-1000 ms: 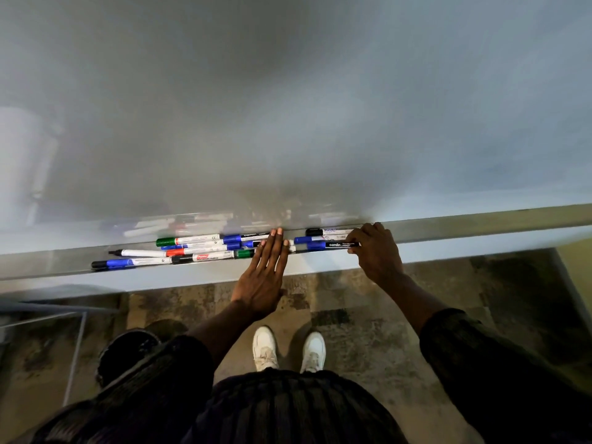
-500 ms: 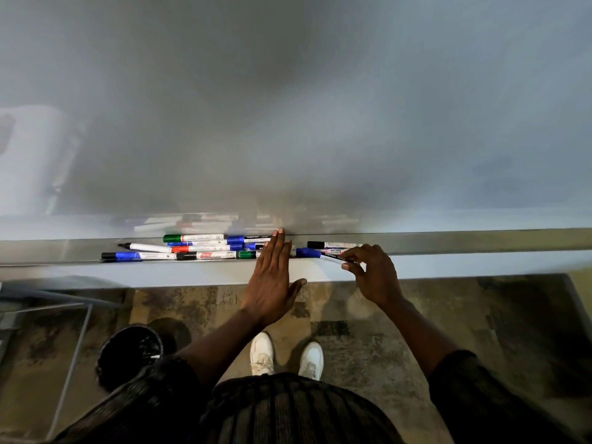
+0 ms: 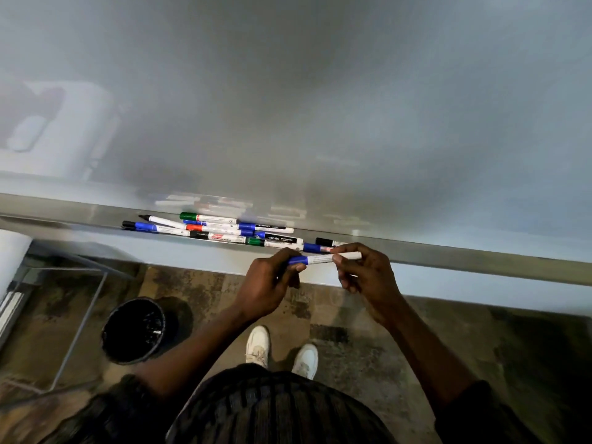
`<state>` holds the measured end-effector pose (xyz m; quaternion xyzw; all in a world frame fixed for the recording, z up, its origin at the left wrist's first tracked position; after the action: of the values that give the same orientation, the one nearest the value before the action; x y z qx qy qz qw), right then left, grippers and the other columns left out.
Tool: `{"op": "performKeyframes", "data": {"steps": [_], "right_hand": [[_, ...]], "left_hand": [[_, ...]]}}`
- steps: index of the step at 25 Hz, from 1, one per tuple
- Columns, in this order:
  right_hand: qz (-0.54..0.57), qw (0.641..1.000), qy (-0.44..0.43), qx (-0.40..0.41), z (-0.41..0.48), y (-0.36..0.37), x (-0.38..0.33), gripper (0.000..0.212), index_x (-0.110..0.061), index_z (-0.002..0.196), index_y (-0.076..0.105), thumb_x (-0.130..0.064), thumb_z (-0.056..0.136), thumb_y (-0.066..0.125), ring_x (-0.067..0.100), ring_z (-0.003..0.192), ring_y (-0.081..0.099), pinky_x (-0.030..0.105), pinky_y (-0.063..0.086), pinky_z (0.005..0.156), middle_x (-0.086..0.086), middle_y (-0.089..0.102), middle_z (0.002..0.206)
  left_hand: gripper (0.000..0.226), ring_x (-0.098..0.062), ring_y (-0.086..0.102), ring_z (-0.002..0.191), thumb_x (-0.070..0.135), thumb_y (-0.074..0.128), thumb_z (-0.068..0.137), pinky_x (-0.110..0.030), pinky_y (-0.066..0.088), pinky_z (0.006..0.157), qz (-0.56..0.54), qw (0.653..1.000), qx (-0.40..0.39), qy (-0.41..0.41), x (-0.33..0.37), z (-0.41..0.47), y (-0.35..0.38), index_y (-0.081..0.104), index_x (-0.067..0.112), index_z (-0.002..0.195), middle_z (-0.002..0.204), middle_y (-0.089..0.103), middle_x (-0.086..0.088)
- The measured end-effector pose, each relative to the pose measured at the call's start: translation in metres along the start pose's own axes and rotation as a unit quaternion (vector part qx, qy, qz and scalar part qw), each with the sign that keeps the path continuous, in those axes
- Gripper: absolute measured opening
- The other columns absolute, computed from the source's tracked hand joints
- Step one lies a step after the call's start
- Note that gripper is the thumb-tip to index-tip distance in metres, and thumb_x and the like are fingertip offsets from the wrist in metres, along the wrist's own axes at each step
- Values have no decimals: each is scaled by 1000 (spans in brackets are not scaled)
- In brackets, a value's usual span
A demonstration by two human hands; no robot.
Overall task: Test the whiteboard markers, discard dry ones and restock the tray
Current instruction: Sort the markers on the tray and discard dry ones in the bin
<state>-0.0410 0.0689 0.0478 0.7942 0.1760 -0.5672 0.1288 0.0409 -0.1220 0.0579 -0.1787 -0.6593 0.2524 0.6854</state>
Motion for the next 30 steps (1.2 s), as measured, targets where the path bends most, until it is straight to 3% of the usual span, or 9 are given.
{"op": "performKeyframes", "data": {"steps": [2,4,8,13,17,21,26,28,30], "right_hand": [[146,988,51,-20,-3,16,-2,24,-2,106,73,-23,94,71,19,54,52,21,36,43,12,60,68],[193,978,72,-42,-4,34,-5,25,-2,103,72,-25,93,69,17,52,49,20,30,42,11,58,67],[117,990,44,-66,-5,54,-14,21,-12,80,69,-14,101,65,16,44,45,19,28,38,11,56,63],[103,993,49,-38,-12,84,-15,20,-6,82,66,-15,99,69,17,43,43,20,29,38,12,55,62],[107,992,69,-5,-18,117,-9,19,-7,79,67,-11,97,71,15,41,44,21,28,36,11,56,59],[68,995,71,15,-30,174,-11,21,2,81,67,-11,96,72,15,42,47,22,30,38,10,59,58],[18,998,54,15,-34,253,-18,27,9,87,65,-14,96,74,18,46,50,23,34,41,11,62,60],[49,994,81,47,-36,276,-14,22,4,84,69,-14,95,74,17,47,50,23,34,41,9,62,60],[139,972,138,128,-36,264,-8,17,-4,81,68,-12,96,71,14,46,46,22,32,38,7,58,59]], "left_hand": [[22,-7,75,75,36,54,111,-19,57,75,-40,999,-17,-21,12,-1,-4,68,21,117,80,78,9],[19,-10,74,70,29,54,112,-23,58,74,-65,997,-23,-32,23,-4,-7,69,17,111,75,77,6],[27,-11,70,63,33,51,114,-33,58,70,-33,999,-16,-31,24,-18,-21,68,15,103,67,72,4],[24,-9,63,53,36,56,111,-37,53,55,46,996,74,36,15,-39,-49,68,17,102,63,66,8],[24,-9,62,53,35,58,110,-36,52,55,43,995,88,29,-8,-54,-77,71,16,103,63,67,9],[23,-14,62,55,34,60,108,-37,54,57,-55,998,14,-37,-54,-76,-109,72,18,97,64,65,2],[29,-19,45,56,37,59,106,-30,45,58,-255,949,-121,-142,-115,-99,-154,72,18,89,61,48,-3],[29,-17,50,57,38,59,108,-28,45,59,-173,975,-98,-100,-126,-99,-180,72,19,92,63,54,-1],[38,-14,56,55,49,52,109,-27,41,58,50,999,12,-10,-135,-103,-229,71,18,96,64,60,5]]}}
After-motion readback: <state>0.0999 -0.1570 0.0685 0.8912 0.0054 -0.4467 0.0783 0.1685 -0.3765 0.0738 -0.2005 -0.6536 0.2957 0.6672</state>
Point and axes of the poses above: each hand's wrist, its own z-axis towards the middle knuckle, its own y-axis out of the palm, x = y × z, the point moved 9 cm from there along z, towards the middle knuckle
